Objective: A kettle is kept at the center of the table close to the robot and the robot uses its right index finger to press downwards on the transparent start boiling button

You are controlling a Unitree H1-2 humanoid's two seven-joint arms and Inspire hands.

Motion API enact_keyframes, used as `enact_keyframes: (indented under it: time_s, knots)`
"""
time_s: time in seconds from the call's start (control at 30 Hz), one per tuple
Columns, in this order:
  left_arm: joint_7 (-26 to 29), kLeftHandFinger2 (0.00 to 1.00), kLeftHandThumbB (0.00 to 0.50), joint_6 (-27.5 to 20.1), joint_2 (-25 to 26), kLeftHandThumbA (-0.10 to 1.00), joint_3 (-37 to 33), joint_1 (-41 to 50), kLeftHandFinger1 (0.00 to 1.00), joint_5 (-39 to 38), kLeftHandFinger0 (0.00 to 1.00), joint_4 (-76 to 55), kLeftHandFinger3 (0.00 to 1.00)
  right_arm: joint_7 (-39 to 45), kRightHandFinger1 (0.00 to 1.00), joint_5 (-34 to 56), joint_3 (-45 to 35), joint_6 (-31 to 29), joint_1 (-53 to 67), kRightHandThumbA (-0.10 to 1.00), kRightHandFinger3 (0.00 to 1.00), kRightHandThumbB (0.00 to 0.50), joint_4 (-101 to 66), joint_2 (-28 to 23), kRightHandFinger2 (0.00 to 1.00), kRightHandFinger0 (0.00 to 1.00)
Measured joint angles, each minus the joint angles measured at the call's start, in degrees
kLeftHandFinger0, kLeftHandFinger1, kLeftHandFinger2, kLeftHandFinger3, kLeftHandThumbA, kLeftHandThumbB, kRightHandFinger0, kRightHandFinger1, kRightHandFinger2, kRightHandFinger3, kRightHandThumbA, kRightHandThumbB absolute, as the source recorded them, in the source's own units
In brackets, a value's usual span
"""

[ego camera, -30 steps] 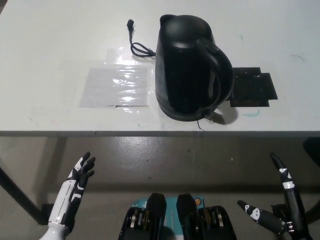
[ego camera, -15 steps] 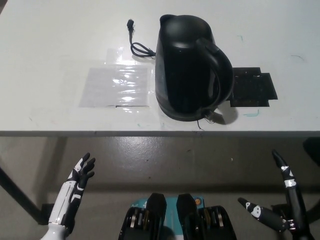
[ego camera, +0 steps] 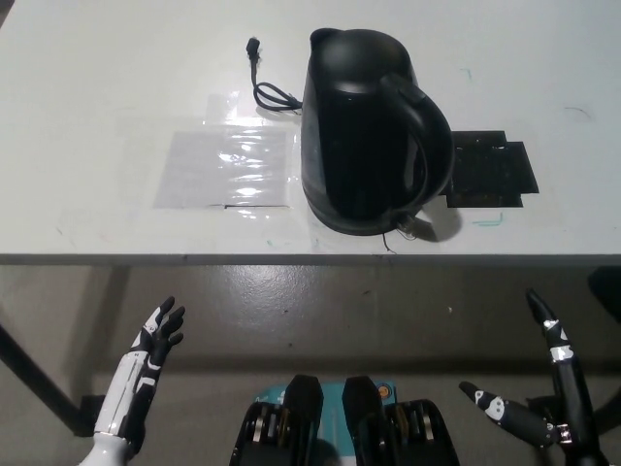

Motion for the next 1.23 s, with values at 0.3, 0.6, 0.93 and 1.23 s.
enact_keyframes:
  time_s: [0.3, 0.6, 0.93, 1.23]
  knots:
    - [0.0, 1.00, 0.167, 0.0, 0.0, 0.95, 0.0, 0.0, 1.00, 0.0, 1.00, 0.0, 1.00, 0.0, 1.00, 0.3, 0.0, 0.0, 0.0, 1.00, 1.00, 0.342, 0.0, 0.0, 1.00, 1.00]
    - [-0.2, 1.00, 0.160, 0.0, 0.0, 0.96, 0.0, 0.2, 1.00, -0.4, 1.00, 0.0, 1.00, -0.3, 1.00, 0.2, 0.0, 0.0, 0.0, 1.00, 1.00, 0.328, 0.0, 0.0, 1.00, 1.00]
    - [-0.2, 1.00, 0.176, 0.1, 0.0, 0.95, 0.0, 0.2, 1.00, -0.4, 1.00, 0.0, 1.00, -0.4, 1.00, 0.1, 0.0, 0.0, 0.0, 1.00, 1.00, 0.322, 0.0, -0.1, 1.00, 1.00]
    - [-0.1, 1.00, 0.201, 0.0, 0.0, 0.97, 0.0, 0.1, 1.00, 0.4, 1.00, 0.1, 1.00, -0.4, 1.00, 0.1, 0.0, 0.0, 0.0, 1.00, 1.00, 0.324, 0.0, -0.4, 1.00, 1.00]
